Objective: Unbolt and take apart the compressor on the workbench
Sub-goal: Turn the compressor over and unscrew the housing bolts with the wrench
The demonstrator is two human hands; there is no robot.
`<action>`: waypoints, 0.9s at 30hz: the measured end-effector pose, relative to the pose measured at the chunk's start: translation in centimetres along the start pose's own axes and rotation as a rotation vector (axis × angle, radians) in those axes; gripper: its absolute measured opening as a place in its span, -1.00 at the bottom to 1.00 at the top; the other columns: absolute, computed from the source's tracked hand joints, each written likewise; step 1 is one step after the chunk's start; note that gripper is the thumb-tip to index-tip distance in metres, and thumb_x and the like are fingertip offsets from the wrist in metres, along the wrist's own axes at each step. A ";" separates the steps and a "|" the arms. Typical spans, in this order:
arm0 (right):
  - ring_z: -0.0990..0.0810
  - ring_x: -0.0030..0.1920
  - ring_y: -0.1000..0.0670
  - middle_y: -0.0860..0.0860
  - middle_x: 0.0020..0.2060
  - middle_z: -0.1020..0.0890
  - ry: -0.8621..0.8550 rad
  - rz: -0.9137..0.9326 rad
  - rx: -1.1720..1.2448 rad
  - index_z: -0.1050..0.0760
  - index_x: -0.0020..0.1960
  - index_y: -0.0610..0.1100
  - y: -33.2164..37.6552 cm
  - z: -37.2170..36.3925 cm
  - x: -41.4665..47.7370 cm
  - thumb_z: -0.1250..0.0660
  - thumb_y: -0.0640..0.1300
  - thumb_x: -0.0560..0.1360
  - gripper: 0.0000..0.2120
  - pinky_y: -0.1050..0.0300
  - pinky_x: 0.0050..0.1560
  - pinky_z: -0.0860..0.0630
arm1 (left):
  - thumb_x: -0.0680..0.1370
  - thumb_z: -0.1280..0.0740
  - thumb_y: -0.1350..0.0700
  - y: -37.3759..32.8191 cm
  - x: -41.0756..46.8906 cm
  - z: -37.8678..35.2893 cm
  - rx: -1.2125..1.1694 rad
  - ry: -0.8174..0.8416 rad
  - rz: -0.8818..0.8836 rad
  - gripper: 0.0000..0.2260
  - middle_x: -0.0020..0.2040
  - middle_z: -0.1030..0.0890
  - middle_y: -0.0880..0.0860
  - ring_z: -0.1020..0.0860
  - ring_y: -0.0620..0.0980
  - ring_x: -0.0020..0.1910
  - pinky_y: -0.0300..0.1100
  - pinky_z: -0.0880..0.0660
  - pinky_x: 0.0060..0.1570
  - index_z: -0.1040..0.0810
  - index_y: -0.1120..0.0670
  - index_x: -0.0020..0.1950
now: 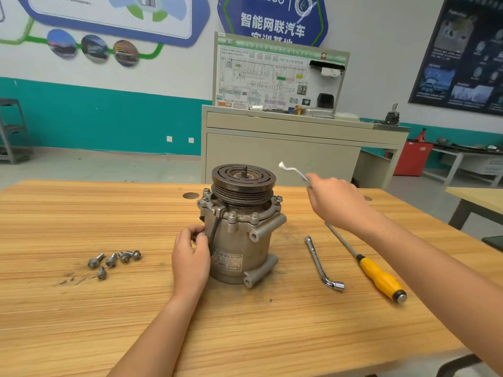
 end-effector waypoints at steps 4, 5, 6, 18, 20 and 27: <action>-0.30 -0.43 0.06 0.04 -0.41 -0.32 0.184 0.032 -0.112 -0.36 0.19 -0.12 1.8 1.2 -2.5 -0.10 -0.28 0.54 -0.75 0.19 -0.50 -0.17 | 0.58 -0.16 0.26 -0.2 -0.1 0.0 0.000 0.004 0.004 -0.85 0.06 -0.54 0.03 -0.45 -0.05 0.08 -0.24 -0.29 0.03 -0.49 0.08 0.03; -0.27 -0.43 0.06 0.04 -0.41 -0.31 0.220 0.041 -0.142 -0.34 0.22 -0.13 2.1 1.4 -2.9 -0.10 -0.30 0.53 -0.71 0.20 -0.51 -0.16 | 0.58 -0.16 0.26 -0.1 -0.1 0.0 -0.001 0.005 0.008 -0.85 0.06 -0.54 0.03 -0.45 -0.05 0.08 -0.24 -0.30 0.03 -0.49 0.08 0.03; -0.25 -0.44 0.06 0.03 -0.41 -0.30 0.239 0.051 -0.175 -0.31 0.25 -0.14 2.4 1.7 -3.1 -0.11 -0.32 0.52 -0.68 0.20 -0.51 -0.15 | 0.58 -0.16 0.26 -0.1 -0.1 0.0 -0.003 0.006 0.010 -0.85 0.07 -0.54 0.04 -0.45 -0.05 0.08 -0.23 -0.31 0.03 -0.49 0.09 0.03; -0.30 -0.48 0.05 0.05 -0.44 -0.32 0.280 0.268 -0.470 -0.20 0.34 -0.23 3.2 2.5 -2.3 -0.06 -0.13 0.56 -0.62 0.18 -0.55 -0.19 | 0.57 -0.17 0.25 0.1 -0.1 0.0 -0.020 -0.002 0.027 -0.84 0.05 -0.56 0.05 -0.48 -0.01 0.09 -0.11 -0.39 0.10 -0.51 0.09 0.02; -0.29 -0.47 0.06 0.05 -0.44 -0.31 0.307 0.262 -0.465 -0.24 0.29 -0.15 2.0 2.3 -1.8 -0.04 -0.17 0.56 -0.69 0.19 -0.53 -0.19 | 0.57 -0.16 0.25 0.1 0.0 0.0 -0.021 -0.005 0.028 -0.84 0.04 -0.56 0.04 -0.48 -0.01 0.09 -0.11 -0.39 0.09 -0.51 0.09 0.02; -0.55 -0.16 -0.09 -0.03 -0.20 -0.55 0.253 0.316 -0.493 -0.46 0.06 -0.17 1.0 0.0 2.7 -0.14 -0.35 0.51 -0.79 0.15 -0.26 -0.33 | 0.56 -0.17 0.27 0.3 0.0 -0.1 -0.031 -0.001 0.023 -0.84 0.00 -0.57 0.02 -0.48 -0.01 0.07 -0.14 -0.36 0.05 -0.52 0.09 0.00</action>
Point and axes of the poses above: each hand's wrist, its own x-axis towards the middle knuckle, its own z-axis out of the back of the hand, y = z × x, the point moved 4 cm from there along x, towards the middle knuckle
